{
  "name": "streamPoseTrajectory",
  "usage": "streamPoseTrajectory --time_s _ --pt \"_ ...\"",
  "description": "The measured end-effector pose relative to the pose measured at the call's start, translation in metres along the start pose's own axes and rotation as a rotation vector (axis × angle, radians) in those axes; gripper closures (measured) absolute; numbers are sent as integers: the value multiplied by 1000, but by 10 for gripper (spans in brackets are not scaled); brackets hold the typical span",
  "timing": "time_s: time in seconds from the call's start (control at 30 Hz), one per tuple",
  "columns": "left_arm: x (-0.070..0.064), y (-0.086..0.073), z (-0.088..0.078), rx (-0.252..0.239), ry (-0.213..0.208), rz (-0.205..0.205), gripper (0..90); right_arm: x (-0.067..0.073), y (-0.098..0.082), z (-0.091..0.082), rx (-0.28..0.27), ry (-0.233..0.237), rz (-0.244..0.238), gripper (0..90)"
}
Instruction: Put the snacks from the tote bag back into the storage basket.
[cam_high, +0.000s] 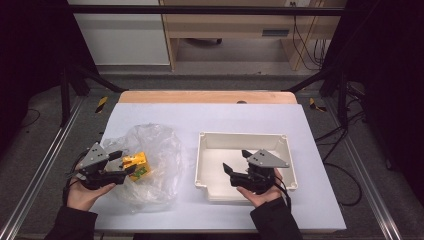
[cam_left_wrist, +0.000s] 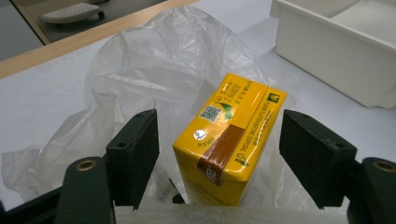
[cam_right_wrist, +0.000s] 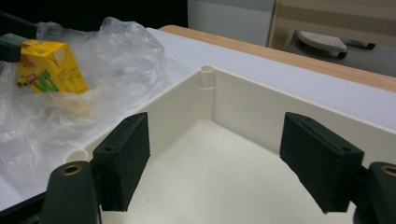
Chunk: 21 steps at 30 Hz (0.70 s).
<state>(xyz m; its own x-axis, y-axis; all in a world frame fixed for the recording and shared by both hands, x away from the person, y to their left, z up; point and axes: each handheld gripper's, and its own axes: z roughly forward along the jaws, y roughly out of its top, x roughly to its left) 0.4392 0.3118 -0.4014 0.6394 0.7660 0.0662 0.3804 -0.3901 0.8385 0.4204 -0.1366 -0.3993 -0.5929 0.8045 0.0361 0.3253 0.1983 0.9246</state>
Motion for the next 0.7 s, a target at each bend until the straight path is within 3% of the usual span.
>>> streamPoseTrajectory --time_s 0.27,0.7 --pt "-1 -4 9 33 -11 8 313 -32 -11 -28 -15 -58 43 244" --pt "0 -5 11 45 -25 20 364 -56 -24 -50 3 -132 73 236"
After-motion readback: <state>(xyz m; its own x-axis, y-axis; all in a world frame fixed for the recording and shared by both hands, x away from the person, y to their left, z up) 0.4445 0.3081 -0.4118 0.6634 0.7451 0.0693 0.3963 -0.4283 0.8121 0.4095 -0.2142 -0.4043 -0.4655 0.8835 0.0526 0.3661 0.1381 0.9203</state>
